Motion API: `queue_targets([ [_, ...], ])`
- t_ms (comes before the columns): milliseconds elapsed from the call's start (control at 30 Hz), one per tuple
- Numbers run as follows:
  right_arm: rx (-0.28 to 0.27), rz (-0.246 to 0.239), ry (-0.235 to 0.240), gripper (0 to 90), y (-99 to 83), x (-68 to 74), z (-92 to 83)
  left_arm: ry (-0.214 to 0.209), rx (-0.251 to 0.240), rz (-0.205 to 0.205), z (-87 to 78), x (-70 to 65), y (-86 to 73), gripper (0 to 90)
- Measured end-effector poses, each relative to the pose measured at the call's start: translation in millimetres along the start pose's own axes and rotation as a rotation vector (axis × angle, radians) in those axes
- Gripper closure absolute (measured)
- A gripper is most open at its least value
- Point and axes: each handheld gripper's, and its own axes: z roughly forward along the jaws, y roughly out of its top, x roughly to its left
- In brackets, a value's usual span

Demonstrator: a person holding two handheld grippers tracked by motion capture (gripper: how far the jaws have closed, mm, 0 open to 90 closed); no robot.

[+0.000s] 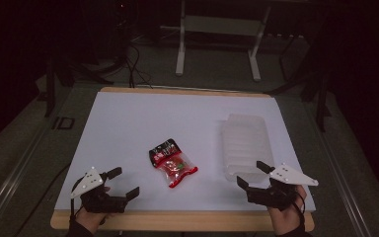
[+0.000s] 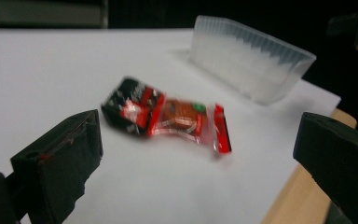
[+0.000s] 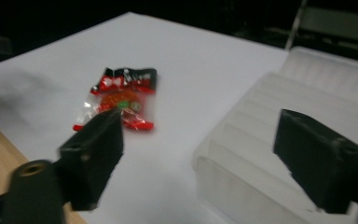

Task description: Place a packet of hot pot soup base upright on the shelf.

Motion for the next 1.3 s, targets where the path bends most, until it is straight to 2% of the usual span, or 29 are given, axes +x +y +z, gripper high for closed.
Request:
queue_targets([
  [67,-0.016,-0.017,-0.006,19.7,-0.3,0.6,-2.4,0.000,0.016,-0.001,0.9,-0.5,-0.5,1.3],
  [100,-0.013,-0.021,-0.001,19.5,-0.6,0.7,-3.1,-0.002,0.039,-0.008,2.6,-1.5,-0.9,1.3],
  [133,-0.010,-0.020,0.012,17.9,-1.0,0.3,-3.6,-0.002,0.039,-0.008,2.6,-1.5,-0.9,1.3],
  [333,-0.015,-0.026,0.017,10.8,-2.3,-0.8,-4.9,0.029,0.086,-0.011,5.2,-1.4,-2.2,1.3],
  [400,-0.018,-0.037,0.028,10.7,-2.6,-0.1,-5.4,0.059,0.134,-0.008,6.8,-1.9,-2.1,1.3],
  [433,-0.025,-0.038,0.043,10.7,-2.9,0.5,-6.0,0.065,0.177,-0.012,8.6,-1.9,-1.5,1.3],
  [500,-0.023,-0.043,0.078,10.7,-2.6,1.9,-5.9,0.059,0.206,-0.038,10.7,-2.3,-1.4,1.3],
  [533,-0.019,-0.056,0.088,10.7,-2.6,3.6,-5.8,0.040,0.218,-0.056,11.7,-2.5,-0.9,1.4],
  [567,-0.027,-0.069,0.087,10.8,-2.8,5.6,-5.5,0.029,0.221,-0.066,12.5,-3.1,-0.4,1.4],
  [667,-0.036,-0.054,0.092,10.7,-2.3,10.6,-3.8,0.025,0.218,-0.087,16.2,-7.1,2.4,1.3],
  [800,-0.050,-0.065,0.116,10.7,-1.7,13.9,-4.3,0.002,0.226,-0.068,20.7,-13.6,6.5,1.3],
  [867,-0.061,-0.079,0.122,10.7,-1.3,15.9,-6.5,-0.001,0.290,-0.034,25.5,-16.5,10.2,1.3],
  [967,-0.058,-0.099,0.147,10.7,-1.0,17.5,-7.1,-0.016,0.349,0.006,32.0,-20.3,14.0,1.3],
  [1033,-0.064,-0.101,0.184,10.7,-1.6,19.0,-5.7,-0.037,0.339,0.020,33.9,-22.8,19.4,1.3],
  [1100,-0.068,-0.110,0.199,10.7,-1.3,20.8,-4.9,-0.062,0.296,0.029,34.2,-23.6,26.5,1.3],
  [1167,-0.075,-0.121,0.216,10.3,-0.4,22.8,-4.9,-0.070,0.246,0.038,34.4,-23.2,33.9,1.3],
  [1267,-0.076,-0.122,0.216,10.3,-0.2,23.1,-4.7,-0.092,0.230,0.050,38.5,-19.5,45.4,1.3],
  [1300,-0.072,-0.113,0.223,10.3,-0.4,22.3,-4.3,-0.088,0.224,0.053,39.4,-18.8,47.7,1.3],
])
